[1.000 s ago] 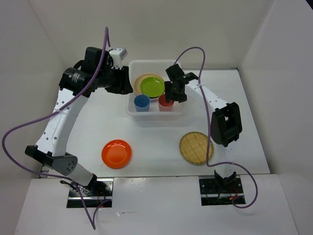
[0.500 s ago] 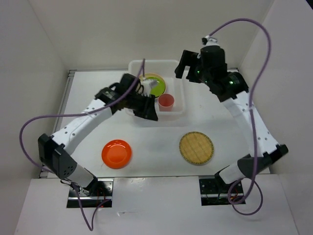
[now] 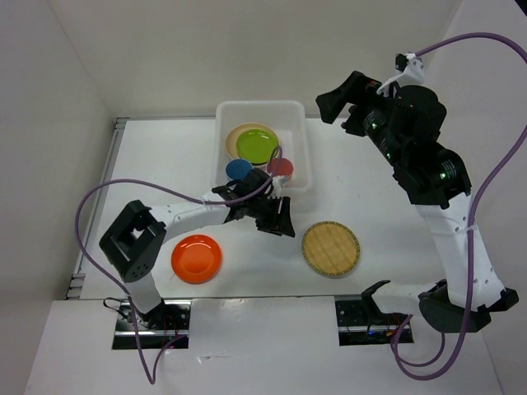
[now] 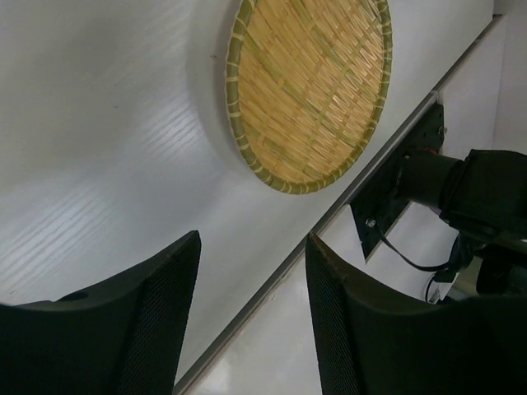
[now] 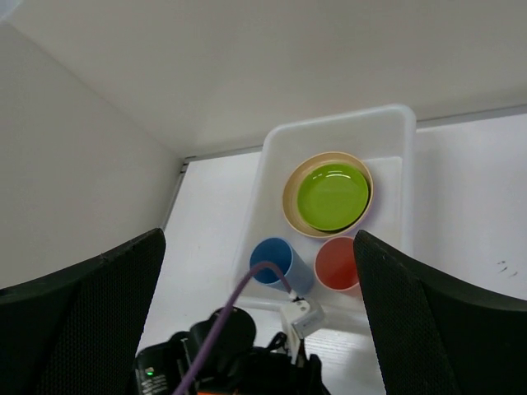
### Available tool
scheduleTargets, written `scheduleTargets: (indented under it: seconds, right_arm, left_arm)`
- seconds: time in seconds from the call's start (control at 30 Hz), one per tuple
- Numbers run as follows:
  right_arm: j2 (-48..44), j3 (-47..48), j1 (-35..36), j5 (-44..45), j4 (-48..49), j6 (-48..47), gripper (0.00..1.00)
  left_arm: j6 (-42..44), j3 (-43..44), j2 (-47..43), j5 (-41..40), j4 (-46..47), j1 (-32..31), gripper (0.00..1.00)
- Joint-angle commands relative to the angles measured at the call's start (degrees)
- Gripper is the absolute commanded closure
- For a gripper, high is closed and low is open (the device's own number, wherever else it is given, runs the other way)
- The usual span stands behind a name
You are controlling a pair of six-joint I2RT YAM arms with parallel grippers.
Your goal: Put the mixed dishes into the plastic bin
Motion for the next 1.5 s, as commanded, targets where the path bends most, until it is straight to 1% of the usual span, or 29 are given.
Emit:
scheduleTargets:
  seconds: [0.0, 0.03, 0.17, 0.27, 0.3, 0.33, 0.4, 0.57, 0.6, 0.67, 0.7, 0.73, 0.87, 0.93, 1.03, 1.2, 1.3, 1.33, 1.37, 1.4, 1.43, 1.47]
  right_arm:
    - [-1.2, -0.4, -0.3, -0.7, 3.9, 0.6, 0.01]
    - [-1.7, -0.4, -0.3, -0.7, 4.5, 0.6, 0.01]
    - [-1.7, -0.4, -0.3, -2.0, 5.0, 0.6, 0.01]
    - [-1.7, -0.4, -0.3, -2.0, 5.0, 0.6, 0.01]
    - [-1.7, -0.4, -0.3, -2.0, 5.0, 0.6, 0.01]
    - [-1.7, -0.4, -0.3, -2.0, 5.0, 0.6, 0.01]
    - [-1.7, -0.4, -0.3, -2.6, 5.0, 0.6, 0.01]
    - [-2.3, -0.4, -0.3, -2.6, 5.0, 0.6, 0.01]
    - [-2.3, -0.4, -0.3, -2.6, 5.0, 0.6, 0.01]
    - [-2.3, -0.4, -0.3, -2.6, 5.0, 0.6, 0.01]
    - [-2.3, -0.4, -0.3, -2.6, 5.0, 0.6, 0.01]
    - [-2.3, -0.4, -0.3, -2.6, 5.0, 0.6, 0.01]
    - [-2.3, -0.4, -0.3, -2.6, 5.0, 0.6, 0.01]
    - [-2.3, -0.4, -0.3, -2.6, 5.0, 0.6, 0.01]
    - [-2.8, -0.9, -0.3, -2.6, 5.0, 0.6, 0.01]
    - [-2.8, -0.9, -0.3, -2.6, 4.5, 0.6, 0.01]
    - [-2.8, -0.9, -0.3, -2.0, 4.5, 0.6, 0.01]
    - [-3.3, -0.9, -0.3, -2.0, 4.5, 0.6, 0.01]
    - [-3.3, -0.9, -0.3, -2.0, 4.5, 0.6, 0.01]
    - [-3.3, -0.9, -0.3, -2.0, 4.5, 0.6, 0.01]
    - [-3.3, -0.9, -0.3, -2.0, 4.5, 0.6, 0.01]
    - [-3.3, -0.9, -0.3, -2.0, 4.5, 0.6, 0.01]
  left_arm:
    - [-5.4, -0.9, 2.4, 0.3, 11.2, -1.5, 0.38]
    - [-6.4, -0.9, 3.1, 0.3, 12.7, -2.9, 0.38]
    - [-10.0, -1.6, 6.8, -1.7, 16.4, -5.1, 0.38]
    - [-13.9, -3.5, 7.4, -5.0, 19.5, -6.2, 0.38]
    - [-14.9, -4.4, 7.4, -5.5, 21.9, -6.2, 0.38]
    - [-15.8, -5.2, 7.4, -6.1, 22.7, -6.2, 0.40]
    - [-17.6, -6.4, 8.0, -7.2, 22.7, -6.7, 0.40]
    - [-21.2, -9.0, 9.8, -7.7, 27.6, -7.9, 0.41]
    - [-22.0, -9.5, 10.3, -8.9, 28.5, -7.9, 0.42]
    - [-22.0, -9.5, 10.3, -10.6, 29.1, -9.3, 0.44]
    - [-22.0, -9.5, 10.3, -12.7, 29.1, -9.3, 0.44]
    - [-22.5, -9.5, 10.3, -13.5, 29.1, -10.1, 0.46]
    - [-23.0, -10.0, 10.9, -16.4, 30.1, -11.5, 0.49]
    - [-23.0, -10.0, 11.4, -18.3, 30.1, -12.5, 0.49]
    - [-23.0, -10.0, 11.9, -20.5, 30.8, -13.3, 0.53]
    - [-23.0, -10.0, 14.0, -21.9, 30.8, -14.4, 0.63]
    - [-23.0, -10.0, 14.6, -23.8, 30.8, -15.0, 0.74]
    - [-23.0, -10.0, 14.6, -24.5, 30.8, -15.7, 0.80]
    - [-23.0, -10.0, 14.6, -26.1, 30.8, -15.7, 0.91]
    - [-23.0, -10.0, 14.0, -26.6, 30.8, -16.2, 0.96]
    - [-23.0, -10.0, 14.0, -26.6, 30.8, -16.2, 1.00]
    - [-23.0, -10.7, 13.4, -27.2, 30.8, -16.2, 1.00]
